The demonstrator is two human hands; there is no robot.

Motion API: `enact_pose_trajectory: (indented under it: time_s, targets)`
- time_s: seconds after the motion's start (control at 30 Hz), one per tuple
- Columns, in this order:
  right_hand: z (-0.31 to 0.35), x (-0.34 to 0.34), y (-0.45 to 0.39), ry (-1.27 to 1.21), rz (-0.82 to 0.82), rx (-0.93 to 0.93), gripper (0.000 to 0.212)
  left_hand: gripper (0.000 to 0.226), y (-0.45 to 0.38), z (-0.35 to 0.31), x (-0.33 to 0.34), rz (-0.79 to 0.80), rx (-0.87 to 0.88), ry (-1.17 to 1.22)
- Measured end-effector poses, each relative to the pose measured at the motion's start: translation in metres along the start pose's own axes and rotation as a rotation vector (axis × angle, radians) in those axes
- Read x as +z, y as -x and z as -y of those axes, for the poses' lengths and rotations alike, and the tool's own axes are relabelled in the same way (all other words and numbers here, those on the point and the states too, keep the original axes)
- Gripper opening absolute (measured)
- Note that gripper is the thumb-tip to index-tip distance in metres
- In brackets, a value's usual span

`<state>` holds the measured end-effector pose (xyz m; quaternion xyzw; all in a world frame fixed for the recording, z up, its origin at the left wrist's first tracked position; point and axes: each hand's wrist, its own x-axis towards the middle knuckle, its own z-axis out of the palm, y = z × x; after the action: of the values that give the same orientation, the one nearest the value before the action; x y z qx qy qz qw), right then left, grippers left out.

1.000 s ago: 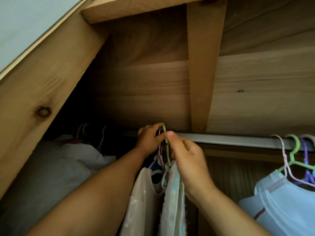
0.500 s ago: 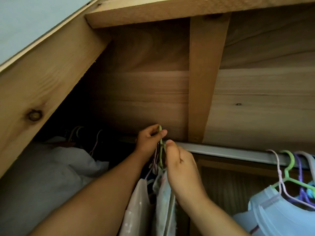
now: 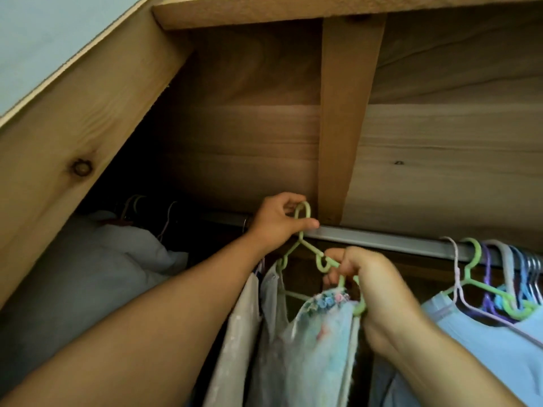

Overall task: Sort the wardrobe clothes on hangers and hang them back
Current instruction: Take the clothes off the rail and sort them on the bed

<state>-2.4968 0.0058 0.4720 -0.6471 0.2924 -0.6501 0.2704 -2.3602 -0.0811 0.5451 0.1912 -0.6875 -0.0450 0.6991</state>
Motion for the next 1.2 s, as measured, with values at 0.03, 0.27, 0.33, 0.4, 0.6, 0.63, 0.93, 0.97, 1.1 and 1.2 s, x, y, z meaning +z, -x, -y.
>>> enact_pose_trajectory:
  time_s: [0.03,0.27,0.33,0.4,0.6,0.63,0.93,0.97,1.1,1.2]
  targets:
    - [0.003,-0.010,0.009,0.043,0.006,-0.005,0.024,0.054,0.006,-0.011,0.002,0.052,0.019,-0.023]
    - [0.003,-0.074,0.074,0.541,-0.037,-0.006,0.015,0.046,0.073,-0.067,0.010,0.254,0.117,-0.449]
    - [-0.010,-0.088,0.090,0.713,-0.124,-0.050,0.022,0.044,0.096,-0.074,0.018,0.262,0.122,-0.494]
    - [-0.021,-0.093,0.107,0.909,-0.208,-0.113,0.023,0.042,0.117,-0.074,0.025,0.254,0.134,-0.509]
    - [-0.049,-0.085,0.168,1.008,-0.291,-0.318,0.022,0.037,0.185,-0.080,0.035,0.199,0.112,-0.487]
    - [-0.053,-0.084,0.177,0.987,-0.311,-0.333,0.025,0.035,0.198,-0.085,0.034,0.191,0.107,-0.483]
    - [-0.072,-0.094,0.260,0.815,-0.322,-0.392,0.042,0.069,0.308,-0.138,-0.001,0.360,-0.163,-0.198]
    - [-0.072,-0.096,0.269,0.732,-0.288,-0.369,0.042,0.068,0.320,-0.145,-0.010,0.362,-0.215,-0.191]
    - [-0.073,-0.100,0.308,0.524,-0.159,-0.264,0.040,0.054,0.378,-0.184,-0.047,0.481,-0.325,-0.303]
    - [-0.075,-0.091,0.341,0.408,-0.056,-0.192,0.029,0.047,0.428,-0.221,-0.070,0.558,-0.437,-0.465]
